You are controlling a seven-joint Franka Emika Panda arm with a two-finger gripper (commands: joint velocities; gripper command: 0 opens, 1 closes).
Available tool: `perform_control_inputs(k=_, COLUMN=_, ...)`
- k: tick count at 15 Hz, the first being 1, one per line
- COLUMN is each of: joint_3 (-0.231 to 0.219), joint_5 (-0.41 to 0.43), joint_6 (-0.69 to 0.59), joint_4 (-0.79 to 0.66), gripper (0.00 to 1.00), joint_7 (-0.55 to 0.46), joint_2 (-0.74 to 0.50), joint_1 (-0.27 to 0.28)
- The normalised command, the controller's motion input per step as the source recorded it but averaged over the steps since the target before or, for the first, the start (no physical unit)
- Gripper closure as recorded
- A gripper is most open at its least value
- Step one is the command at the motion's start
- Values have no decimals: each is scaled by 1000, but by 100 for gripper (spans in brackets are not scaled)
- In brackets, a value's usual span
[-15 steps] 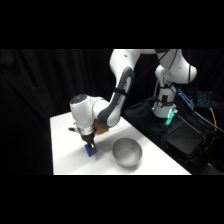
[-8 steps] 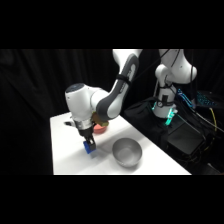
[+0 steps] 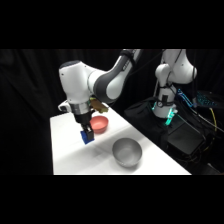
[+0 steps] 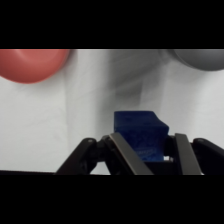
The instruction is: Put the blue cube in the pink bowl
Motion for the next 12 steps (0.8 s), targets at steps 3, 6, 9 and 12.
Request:
perform_control_inputs(k=3, joint_3=-17, joint_5=98, joint_6=144, joint_4=-595, gripper=77, joint_7=-192, joint_2=-537, joint_1=-102)
perform_control_inputs(k=6, joint_3=-40, joint_5=150, joint_6=247, joint_4=-693, gripper=77, joint_7=-216, joint_2=-571, joint_1=-132)
perform_control_inputs(k=9, joint_3=-76, joint_5=168, joint_6=286, joint_4=-601, gripper=77, joint_7=-248, joint_2=-485, joint_1=-145)
perform_control_inputs(k=12, joint_3=-94, joint_5=202, joint_6=246, joint_4=-453, gripper=77, joint_7=-276, joint_2=-377, joint_1=-151)
